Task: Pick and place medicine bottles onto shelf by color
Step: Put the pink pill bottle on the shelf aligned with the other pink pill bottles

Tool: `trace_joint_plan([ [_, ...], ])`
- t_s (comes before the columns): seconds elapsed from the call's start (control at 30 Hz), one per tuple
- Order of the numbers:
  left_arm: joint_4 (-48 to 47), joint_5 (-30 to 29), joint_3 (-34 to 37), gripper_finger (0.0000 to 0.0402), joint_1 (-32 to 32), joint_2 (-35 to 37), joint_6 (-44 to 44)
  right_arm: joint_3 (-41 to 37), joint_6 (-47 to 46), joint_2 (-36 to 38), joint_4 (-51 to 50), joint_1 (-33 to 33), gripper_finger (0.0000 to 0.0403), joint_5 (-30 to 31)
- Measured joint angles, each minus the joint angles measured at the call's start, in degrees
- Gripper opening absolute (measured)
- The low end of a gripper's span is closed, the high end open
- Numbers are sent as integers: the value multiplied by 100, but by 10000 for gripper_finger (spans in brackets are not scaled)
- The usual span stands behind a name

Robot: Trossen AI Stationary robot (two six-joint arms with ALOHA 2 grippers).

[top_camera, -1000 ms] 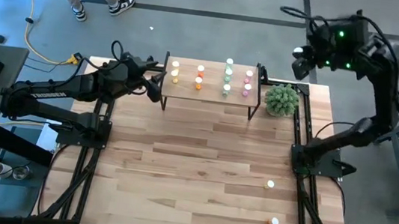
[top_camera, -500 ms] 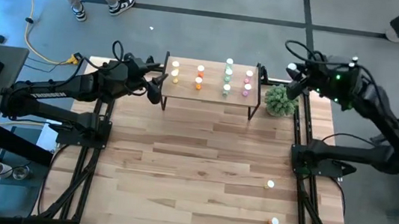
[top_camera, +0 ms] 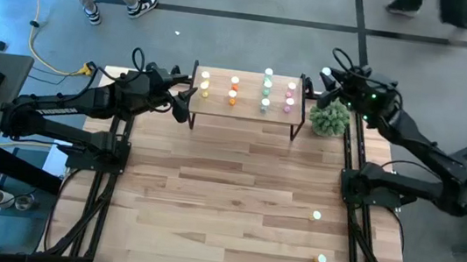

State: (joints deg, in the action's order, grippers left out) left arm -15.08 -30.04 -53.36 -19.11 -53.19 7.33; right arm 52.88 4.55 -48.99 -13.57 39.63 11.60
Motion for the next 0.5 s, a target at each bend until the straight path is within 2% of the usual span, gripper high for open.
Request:
trace_joint_plan([
  [0.3,-3,-10,0,225,1,0,-2,-928,-175,-249,1712,1263,113,-1826],
  [0.5,-3,-15,0,225,0,0,-2,-1036,-165,-1080,2512,1858,112,-3138],
])
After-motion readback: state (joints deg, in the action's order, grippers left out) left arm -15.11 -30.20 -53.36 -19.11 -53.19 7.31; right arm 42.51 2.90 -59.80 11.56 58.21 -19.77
